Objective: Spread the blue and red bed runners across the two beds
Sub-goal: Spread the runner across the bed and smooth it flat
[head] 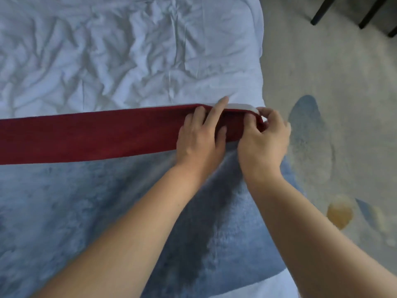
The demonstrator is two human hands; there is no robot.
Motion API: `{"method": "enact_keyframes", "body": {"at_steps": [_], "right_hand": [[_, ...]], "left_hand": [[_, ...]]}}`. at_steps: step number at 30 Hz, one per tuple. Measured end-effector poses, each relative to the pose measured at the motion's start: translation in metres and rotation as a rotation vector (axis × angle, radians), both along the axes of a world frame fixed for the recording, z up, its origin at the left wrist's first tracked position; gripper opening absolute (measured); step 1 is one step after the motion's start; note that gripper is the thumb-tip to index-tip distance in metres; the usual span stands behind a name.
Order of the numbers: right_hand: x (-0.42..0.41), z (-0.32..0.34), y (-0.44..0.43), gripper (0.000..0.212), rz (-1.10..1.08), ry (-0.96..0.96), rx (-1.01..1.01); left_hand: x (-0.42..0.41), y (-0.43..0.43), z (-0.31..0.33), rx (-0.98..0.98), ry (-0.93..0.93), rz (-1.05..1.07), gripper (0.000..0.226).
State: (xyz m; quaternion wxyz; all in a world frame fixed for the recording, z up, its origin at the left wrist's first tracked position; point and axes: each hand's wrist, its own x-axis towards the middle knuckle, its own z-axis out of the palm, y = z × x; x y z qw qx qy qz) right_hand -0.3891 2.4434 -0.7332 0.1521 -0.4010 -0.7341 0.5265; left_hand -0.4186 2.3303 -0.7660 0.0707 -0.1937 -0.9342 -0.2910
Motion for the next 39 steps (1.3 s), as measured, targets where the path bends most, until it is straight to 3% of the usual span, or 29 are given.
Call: {"method": "enact_keyframes", "body": {"at_steps": [3, 5, 8, 10, 13, 21, 28, 30, 32, 33, 34, 36, 37, 39], "right_hand": [[-0.020, -0.012, 0.009, 0.012, 0.026, 0.018, 0.060], [-0.020, -0.029, 0.010, 0.016, 0.077, -0.012, 0.121], [0.006, -0.071, 0.014, 0.043, 0.386, -0.336, 0.479], [0.037, -0.100, 0.013, 0.070, 0.617, -0.536, 0.617], [0.086, -0.123, 0.009, 0.071, 0.793, -0.520, 0.739], [0.162, -0.130, 0.009, 0.062, 0.881, -0.456, 0.710], [0.182, -0.123, 0.031, 0.070, 0.786, -0.342, 0.688], [0.161, -0.117, 0.053, 0.082, 0.655, -0.409, 0.651], [0.132, -0.112, 0.080, 0.091, 0.593, -0.505, 0.458], [0.119, -0.111, 0.091, 0.086, 0.602, -0.506, 0.350], [0.109, -0.107, 0.096, 0.067, 0.629, -0.448, 0.291], [0.105, -0.098, 0.093, 0.021, 0.699, -0.279, 0.432], [0.111, -0.094, 0.086, 0.015, 0.724, -0.188, 0.527], [0.134, -0.085, 0.064, 0.028, 0.775, -0.088, 0.658]], "left_hand": [[-0.009, -0.002, -0.014, -0.152, -0.002, -0.026, 0.080], [-0.006, -0.007, -0.031, -0.321, -0.117, -0.062, 0.086], [0.019, -0.023, -0.070, -0.558, -0.395, -0.153, 0.074], [0.039, -0.034, -0.094, -0.614, -0.393, -0.151, 0.066], [0.047, -0.037, -0.106, -0.593, -0.297, -0.103, 0.066], [0.083, -0.024, -0.097, -0.568, -0.288, -0.111, 0.092], [0.122, 0.014, -0.083, -0.389, -0.223, -0.350, 0.059], [0.111, 0.030, -0.083, -0.364, -0.168, -0.364, 0.058], [0.094, 0.047, -0.080, -0.364, -0.104, -0.373, 0.056], [0.085, 0.054, -0.077, -0.358, -0.074, -0.372, 0.055], [0.075, 0.061, -0.072, -0.346, -0.044, -0.366, 0.054], [0.061, 0.072, -0.060, -0.316, 0.003, -0.345, 0.051], [0.057, 0.075, -0.054, -0.310, 0.018, -0.330, 0.050], [0.053, 0.074, -0.046, -0.335, 0.019, -0.305, 0.049]]}}
